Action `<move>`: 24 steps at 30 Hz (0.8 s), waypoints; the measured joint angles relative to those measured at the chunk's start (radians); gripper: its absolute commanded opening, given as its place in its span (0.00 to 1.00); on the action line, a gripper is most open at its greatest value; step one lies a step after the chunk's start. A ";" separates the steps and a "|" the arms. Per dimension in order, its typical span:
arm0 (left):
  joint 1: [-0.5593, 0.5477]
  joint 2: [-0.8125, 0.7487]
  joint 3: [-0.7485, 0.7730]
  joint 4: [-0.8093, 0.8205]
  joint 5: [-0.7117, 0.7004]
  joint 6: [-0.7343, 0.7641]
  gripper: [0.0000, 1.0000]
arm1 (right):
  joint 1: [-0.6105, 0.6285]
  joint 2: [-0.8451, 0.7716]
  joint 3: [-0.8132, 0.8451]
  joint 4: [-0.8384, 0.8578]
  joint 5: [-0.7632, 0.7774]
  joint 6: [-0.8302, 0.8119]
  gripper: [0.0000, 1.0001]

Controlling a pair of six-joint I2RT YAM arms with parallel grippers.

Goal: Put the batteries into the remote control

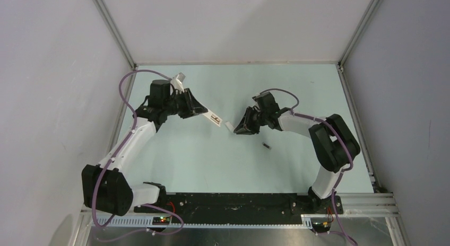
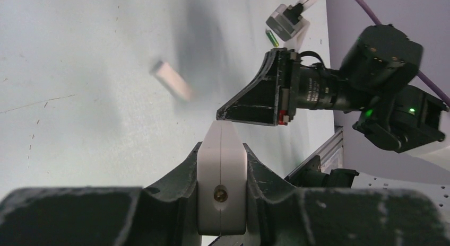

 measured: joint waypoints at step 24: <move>-0.034 -0.051 0.000 -0.035 0.214 0.167 0.00 | 0.177 -0.410 -0.008 -0.052 0.085 -0.398 0.80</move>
